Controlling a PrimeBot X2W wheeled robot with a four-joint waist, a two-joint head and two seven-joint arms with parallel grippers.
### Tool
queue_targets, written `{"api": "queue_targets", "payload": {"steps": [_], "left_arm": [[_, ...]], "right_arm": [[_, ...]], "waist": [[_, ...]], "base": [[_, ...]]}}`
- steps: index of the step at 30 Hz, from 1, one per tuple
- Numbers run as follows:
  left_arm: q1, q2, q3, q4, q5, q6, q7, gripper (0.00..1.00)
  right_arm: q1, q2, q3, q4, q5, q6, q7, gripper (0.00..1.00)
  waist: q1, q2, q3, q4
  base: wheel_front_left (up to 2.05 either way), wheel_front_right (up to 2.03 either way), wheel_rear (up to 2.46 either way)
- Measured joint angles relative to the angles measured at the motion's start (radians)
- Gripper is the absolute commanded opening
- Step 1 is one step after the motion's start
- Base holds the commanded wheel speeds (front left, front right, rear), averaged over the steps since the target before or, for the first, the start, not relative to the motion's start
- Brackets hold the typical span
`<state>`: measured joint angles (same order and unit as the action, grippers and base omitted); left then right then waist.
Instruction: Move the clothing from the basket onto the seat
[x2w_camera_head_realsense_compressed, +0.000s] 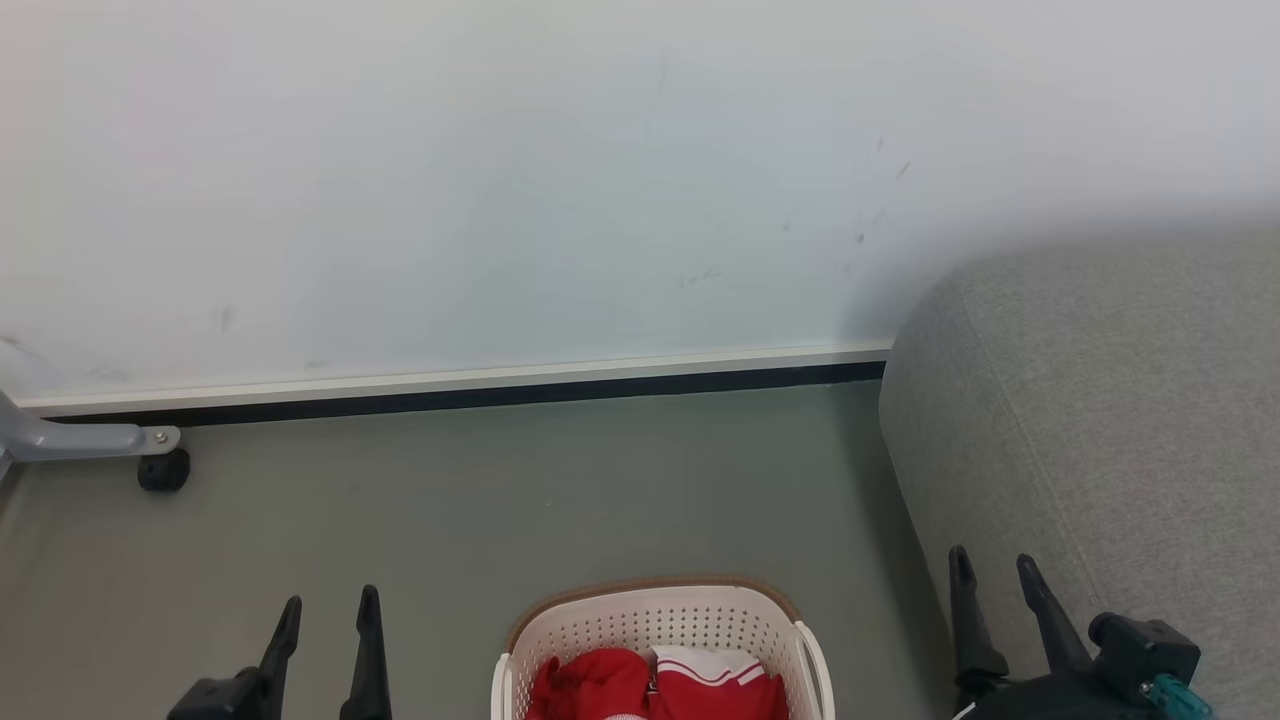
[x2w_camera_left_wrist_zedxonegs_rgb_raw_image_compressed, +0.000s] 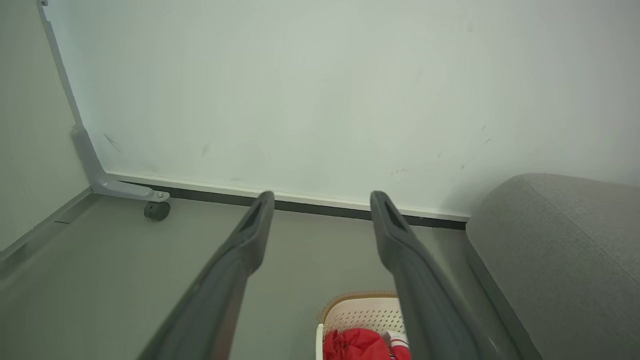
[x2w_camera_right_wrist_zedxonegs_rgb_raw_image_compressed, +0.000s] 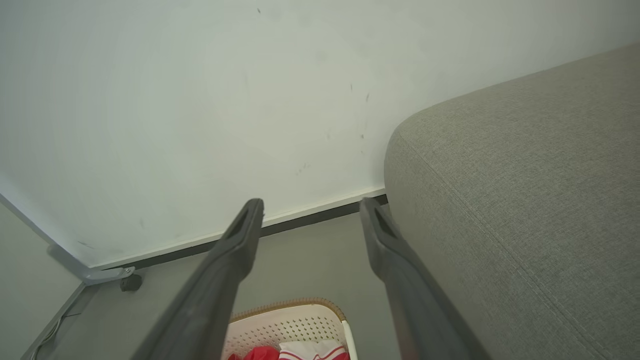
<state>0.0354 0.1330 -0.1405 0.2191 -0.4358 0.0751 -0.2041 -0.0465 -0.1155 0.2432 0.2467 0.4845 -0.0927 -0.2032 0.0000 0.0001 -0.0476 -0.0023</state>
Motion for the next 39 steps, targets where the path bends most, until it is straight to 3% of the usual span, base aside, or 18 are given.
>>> {"api": "queue_targets", "payload": {"steps": [14, 39], "left_arm": [[0.017, 0.001, -0.008, 0.001, 0.149, 0.012, -0.046, 1.00], [0.034, -0.006, 0.007, 0.024, 0.149, -0.005, -0.046, 1.00]], "right_arm": [[0.017, -0.006, 0.052, -0.012, -0.177, -0.030, -0.046, 1.00], [0.017, -0.005, 0.040, -0.008, -0.177, -0.029, -0.046, 1.00]], "waist": [[0.0000, 0.0000, -0.007, -0.003], [0.0000, 0.0000, -0.009, -0.005]], "base": [[0.00, 0.00, 0.00], [0.00, 0.00, 0.00]]}}
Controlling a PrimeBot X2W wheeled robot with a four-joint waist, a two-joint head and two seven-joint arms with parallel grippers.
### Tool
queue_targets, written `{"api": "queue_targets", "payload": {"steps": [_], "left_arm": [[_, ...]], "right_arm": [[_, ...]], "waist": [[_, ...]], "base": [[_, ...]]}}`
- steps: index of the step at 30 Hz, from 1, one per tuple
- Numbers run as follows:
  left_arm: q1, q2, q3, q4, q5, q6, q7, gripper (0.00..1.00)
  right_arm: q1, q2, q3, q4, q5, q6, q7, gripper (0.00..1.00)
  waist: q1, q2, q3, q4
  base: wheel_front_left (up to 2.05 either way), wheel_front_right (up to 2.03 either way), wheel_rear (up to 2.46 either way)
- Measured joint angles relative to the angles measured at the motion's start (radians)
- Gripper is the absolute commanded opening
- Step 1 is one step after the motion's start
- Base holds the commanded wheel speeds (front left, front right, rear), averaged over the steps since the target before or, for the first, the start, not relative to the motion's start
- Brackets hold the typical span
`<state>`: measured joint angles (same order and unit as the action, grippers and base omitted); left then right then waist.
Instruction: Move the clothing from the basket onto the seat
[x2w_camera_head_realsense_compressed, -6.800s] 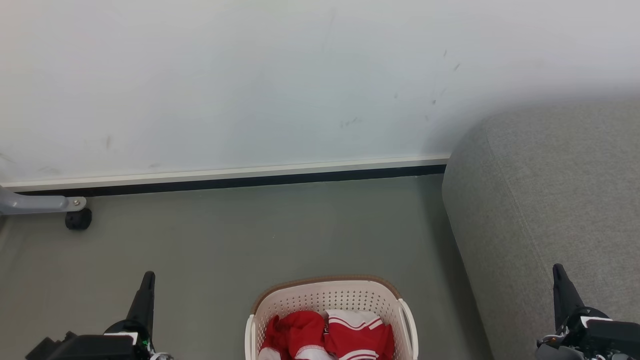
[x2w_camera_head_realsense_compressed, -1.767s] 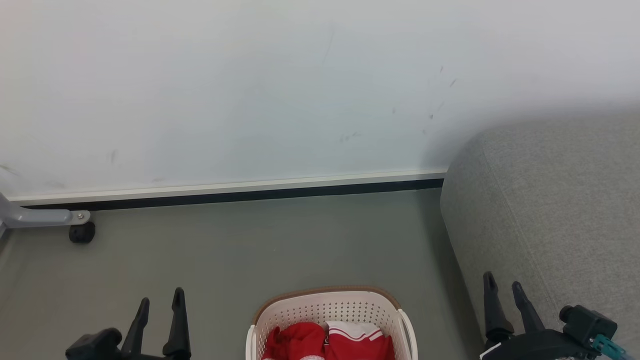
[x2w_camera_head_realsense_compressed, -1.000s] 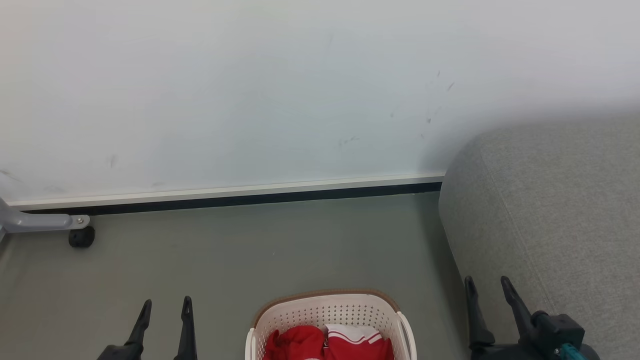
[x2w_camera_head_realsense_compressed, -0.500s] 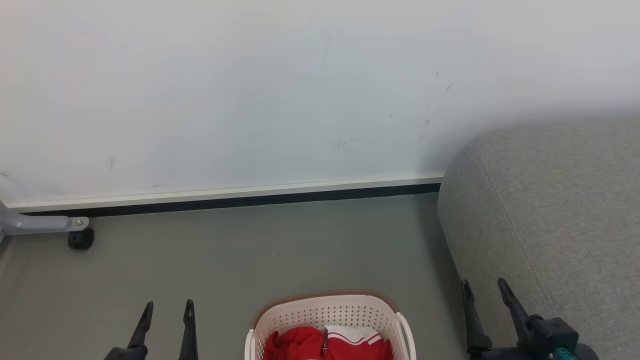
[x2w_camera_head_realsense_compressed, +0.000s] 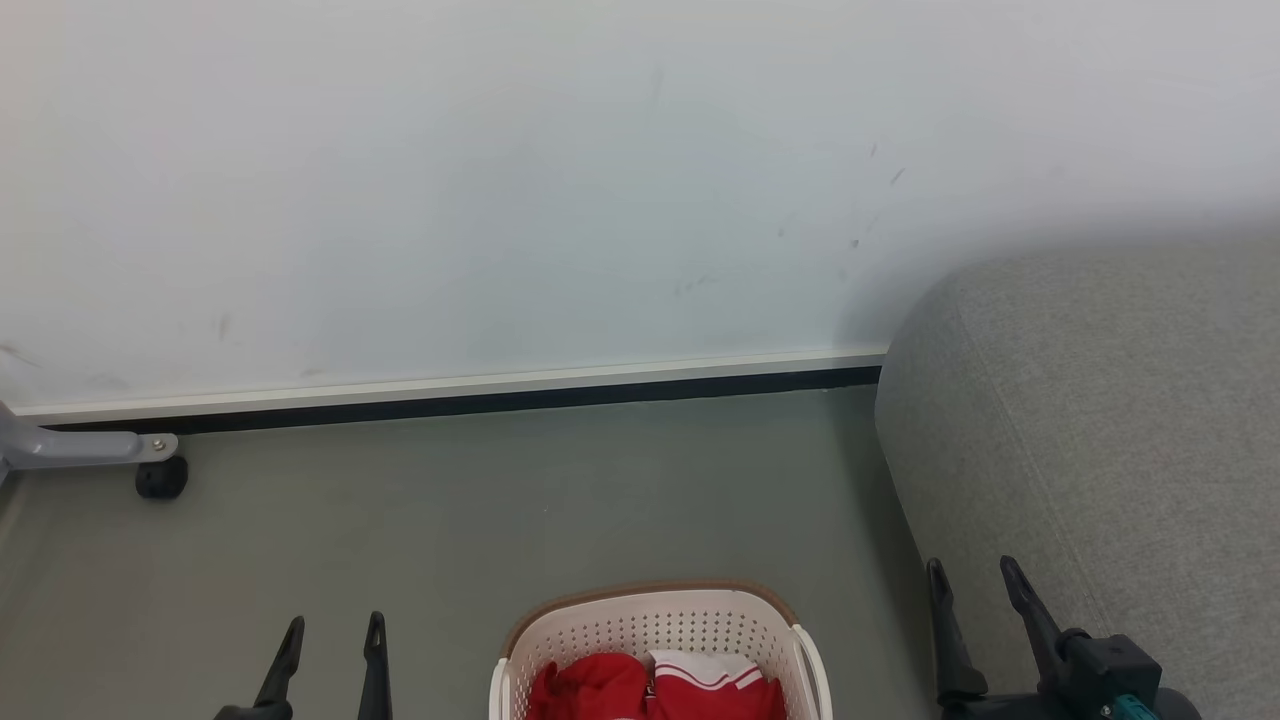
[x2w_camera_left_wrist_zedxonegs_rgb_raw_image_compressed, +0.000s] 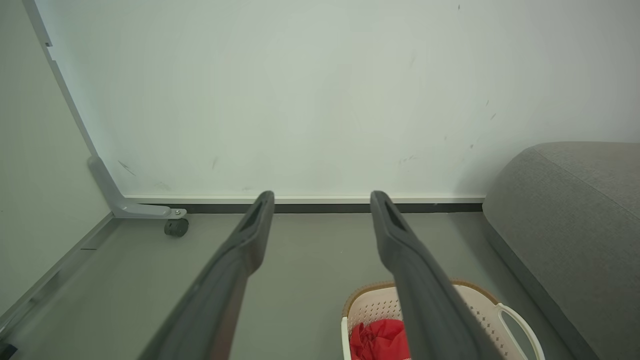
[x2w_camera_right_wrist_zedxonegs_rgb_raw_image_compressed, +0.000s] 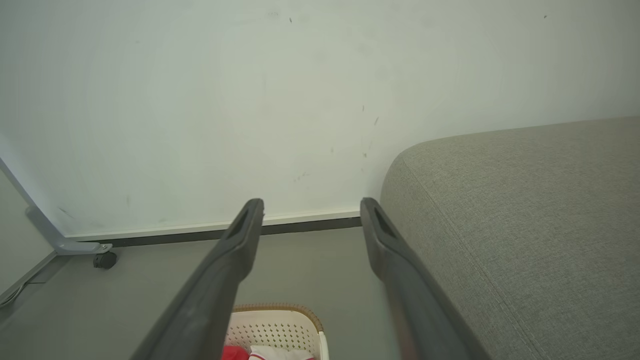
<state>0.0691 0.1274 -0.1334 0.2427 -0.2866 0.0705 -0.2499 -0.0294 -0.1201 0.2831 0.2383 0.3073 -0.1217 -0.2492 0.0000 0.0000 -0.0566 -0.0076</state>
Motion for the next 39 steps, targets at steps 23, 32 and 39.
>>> {"api": "queue_targets", "payload": {"steps": [23, 32, 39], "left_arm": [[-0.003, 0.000, 0.016, -0.045, 0.034, -0.009, 0.000, 1.00], [-0.074, 0.001, -0.024, -0.044, 0.059, -0.028, 0.000, 1.00], [-0.157, -0.003, -0.068, -0.011, 0.081, -0.046, 0.000, 1.00]], "right_arm": [[-0.003, 0.003, -0.015, -0.059, -0.012, 0.007, 0.000, 1.00], [-0.068, 0.003, -0.043, -0.091, -0.027, 0.007, 0.000, 1.00], [-0.142, 0.007, -0.065, -0.122, -0.035, 0.007, 0.000, 1.00]], "waist": [[0.0001, 0.0000, 0.095, -0.010], [0.0001, 0.0001, 0.209, -0.027], [0.0002, 0.0001, 0.308, -0.049]], "base": [[0.00, 0.00, 0.00], [0.00, 0.00, 0.00], [0.00, 0.00, 0.00]]}}
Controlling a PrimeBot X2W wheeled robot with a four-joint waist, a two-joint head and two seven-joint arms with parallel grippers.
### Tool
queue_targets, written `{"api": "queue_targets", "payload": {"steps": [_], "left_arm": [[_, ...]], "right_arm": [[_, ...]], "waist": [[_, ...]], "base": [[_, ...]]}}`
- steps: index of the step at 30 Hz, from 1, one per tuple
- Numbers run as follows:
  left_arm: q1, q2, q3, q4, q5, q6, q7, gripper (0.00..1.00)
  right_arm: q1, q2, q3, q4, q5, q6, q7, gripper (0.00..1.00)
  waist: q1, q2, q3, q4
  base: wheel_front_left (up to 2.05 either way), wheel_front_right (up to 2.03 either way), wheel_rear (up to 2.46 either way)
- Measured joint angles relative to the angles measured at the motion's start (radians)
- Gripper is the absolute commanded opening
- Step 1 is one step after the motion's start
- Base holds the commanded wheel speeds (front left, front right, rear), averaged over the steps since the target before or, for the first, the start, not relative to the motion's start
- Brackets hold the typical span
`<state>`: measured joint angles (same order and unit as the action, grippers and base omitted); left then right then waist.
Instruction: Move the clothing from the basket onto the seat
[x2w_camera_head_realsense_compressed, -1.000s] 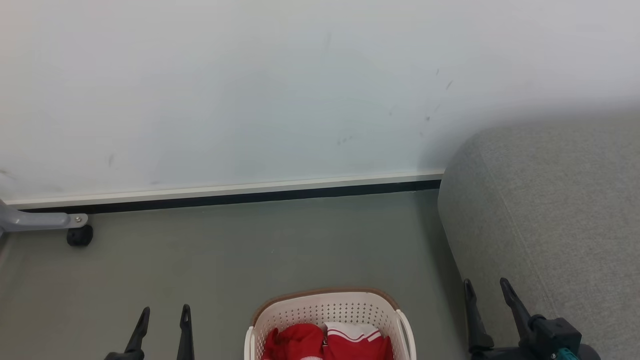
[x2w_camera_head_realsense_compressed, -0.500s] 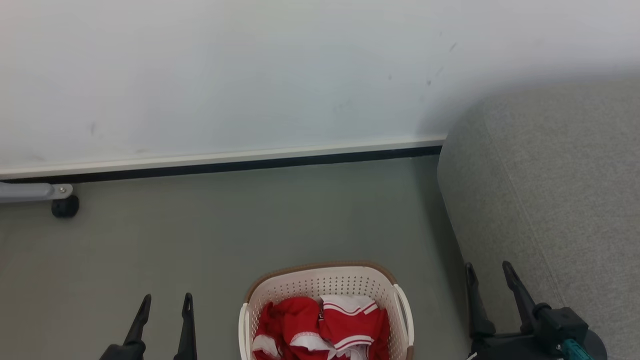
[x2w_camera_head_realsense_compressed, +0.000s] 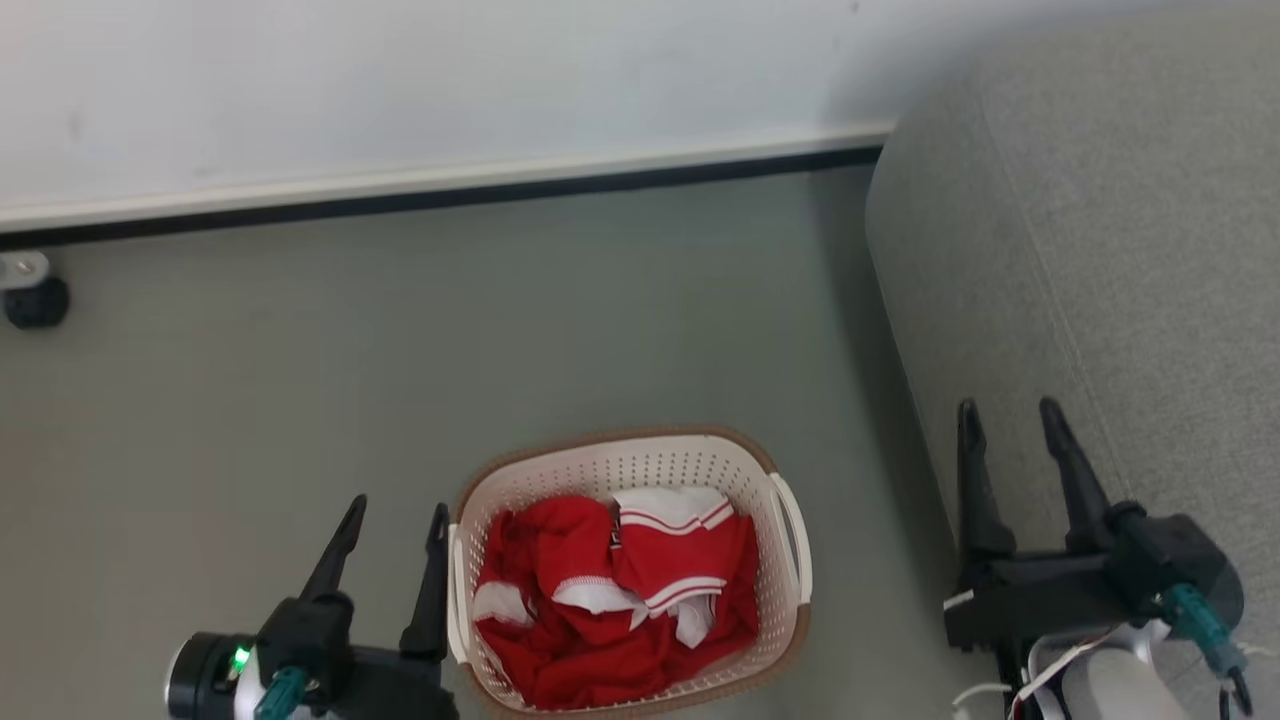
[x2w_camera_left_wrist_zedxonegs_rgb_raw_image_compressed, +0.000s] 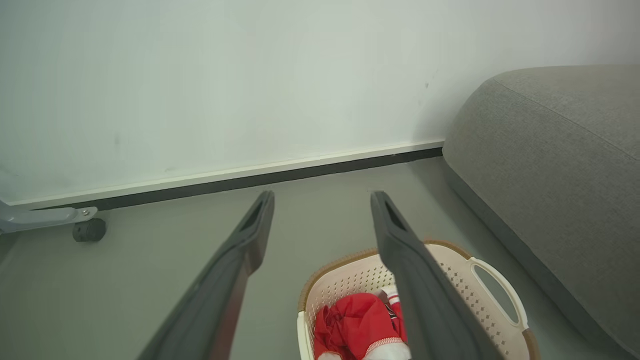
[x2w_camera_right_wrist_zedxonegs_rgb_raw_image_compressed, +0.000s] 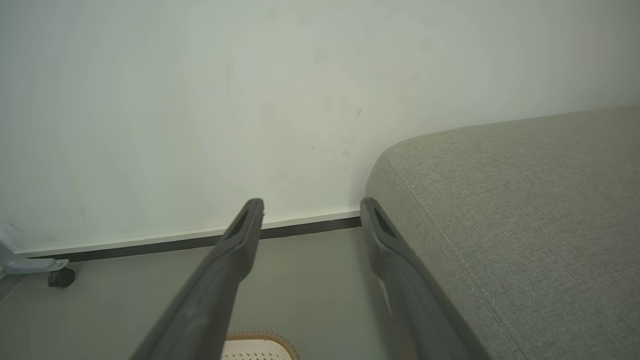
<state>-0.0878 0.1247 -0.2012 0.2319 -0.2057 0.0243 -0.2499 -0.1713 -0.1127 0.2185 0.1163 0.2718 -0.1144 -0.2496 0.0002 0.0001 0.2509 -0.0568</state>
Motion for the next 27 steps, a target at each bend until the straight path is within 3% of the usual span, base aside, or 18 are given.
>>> {"api": "queue_targets", "payload": {"steps": [27], "left_arm": [[-0.319, -0.013, -0.156, 0.191, 0.139, -0.078, 0.049, 1.00]], "right_arm": [[-0.327, 0.033, -0.034, -0.064, 0.000, 0.000, -0.007, 1.00]], "waist": [[0.0000, 0.0001, 0.383, -0.106]], "base": [[0.00, 0.00, 0.00]]}}
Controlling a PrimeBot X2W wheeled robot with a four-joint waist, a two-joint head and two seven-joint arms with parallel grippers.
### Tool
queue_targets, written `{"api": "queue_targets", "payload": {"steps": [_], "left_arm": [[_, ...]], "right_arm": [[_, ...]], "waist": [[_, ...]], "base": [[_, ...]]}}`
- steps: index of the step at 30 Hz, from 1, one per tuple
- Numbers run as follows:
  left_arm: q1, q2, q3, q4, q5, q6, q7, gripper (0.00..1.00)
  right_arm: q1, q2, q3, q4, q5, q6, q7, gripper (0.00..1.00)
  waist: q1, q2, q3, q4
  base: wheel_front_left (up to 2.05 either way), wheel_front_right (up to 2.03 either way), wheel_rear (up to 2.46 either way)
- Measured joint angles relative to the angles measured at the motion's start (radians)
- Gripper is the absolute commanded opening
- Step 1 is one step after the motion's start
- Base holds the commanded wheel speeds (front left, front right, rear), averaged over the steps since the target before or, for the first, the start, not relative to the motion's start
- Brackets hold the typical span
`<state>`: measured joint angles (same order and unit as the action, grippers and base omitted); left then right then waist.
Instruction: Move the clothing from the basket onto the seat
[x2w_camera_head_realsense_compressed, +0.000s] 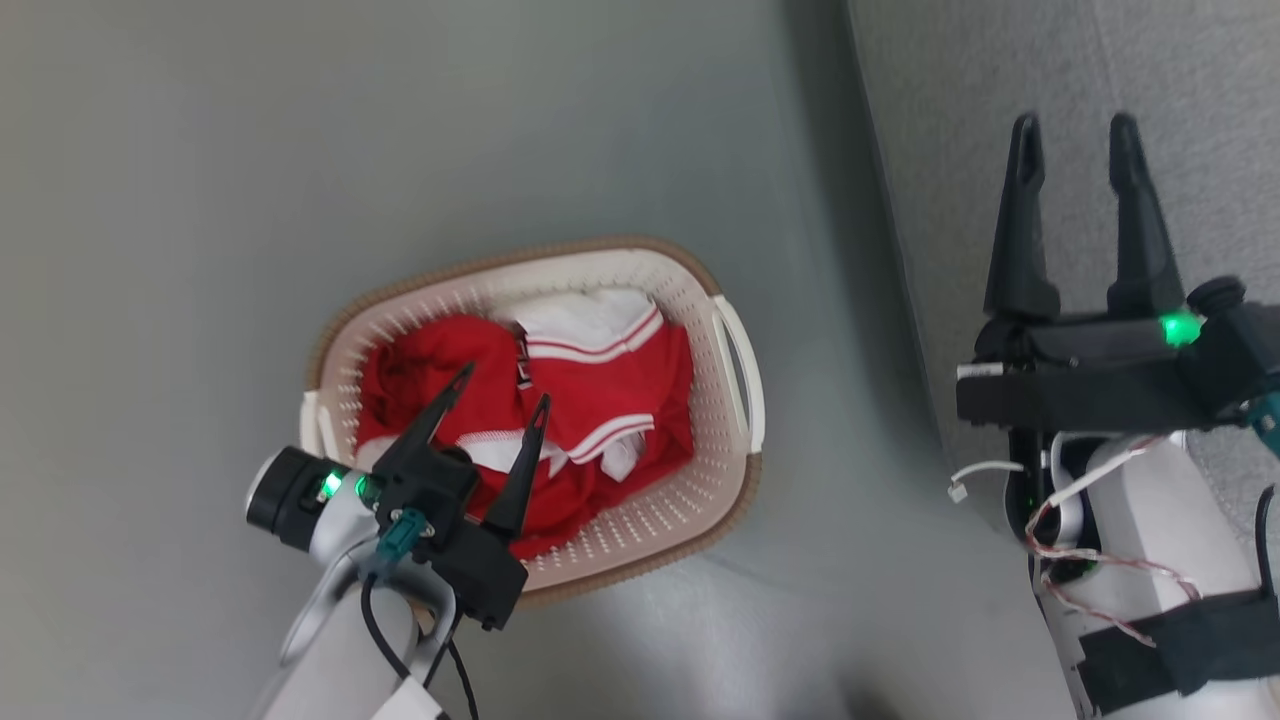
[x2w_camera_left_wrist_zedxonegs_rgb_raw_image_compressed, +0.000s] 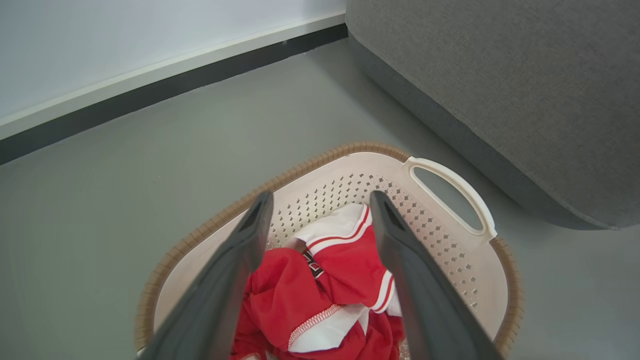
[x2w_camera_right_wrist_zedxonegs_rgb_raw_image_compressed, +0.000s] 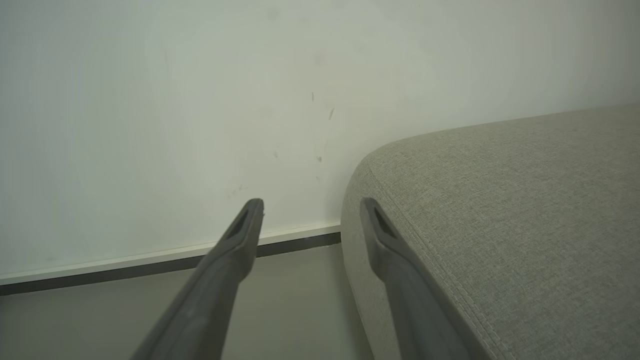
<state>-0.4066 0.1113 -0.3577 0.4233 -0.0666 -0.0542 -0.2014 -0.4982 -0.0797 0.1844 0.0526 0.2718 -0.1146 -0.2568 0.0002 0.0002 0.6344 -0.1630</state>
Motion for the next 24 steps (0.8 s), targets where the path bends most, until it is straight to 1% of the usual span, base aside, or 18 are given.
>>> {"api": "queue_targets", "payload": {"steps": [7, 16, 21, 24], "left_arm": [[-0.071, 0.019, -0.015, 0.065, 0.026, -0.016, 0.024, 1.00], [-0.140, 0.037, -0.023, 0.182, 0.045, -0.017, 0.054, 1.00], [-0.168, 0.045, -0.009, 0.228, 0.045, -0.013, 0.059, 1.00], [-0.184, 0.044, -0.007, 0.261, 0.053, 0.002, 0.059, 1.00]], "right_arm": [[-0.067, 0.007, -0.005, -0.015, 0.000, 0.000, 0.000, 1.00], [-0.107, 0.014, -0.007, -0.010, 0.000, 0.000, 0.000, 1.00], [-0.112, 0.017, -0.006, -0.002, 0.000, 0.000, 0.000, 1.00], [-0.114, 0.019, -0.006, 0.011, 0.000, 0.000, 0.000, 1.00]], "waist": [[-0.0001, 0.0001, 0.104, -0.032], [-0.0001, 0.0000, 0.218, -0.079], [-0.0001, -0.0001, 0.259, -0.104], [-0.0001, -0.0001, 0.275, -0.116]], "base": [[0.00, 0.00, 0.00], [0.00, 0.00, 0.00], [0.00, 0.00, 0.00], [0.00, 0.00, 0.00]]}}
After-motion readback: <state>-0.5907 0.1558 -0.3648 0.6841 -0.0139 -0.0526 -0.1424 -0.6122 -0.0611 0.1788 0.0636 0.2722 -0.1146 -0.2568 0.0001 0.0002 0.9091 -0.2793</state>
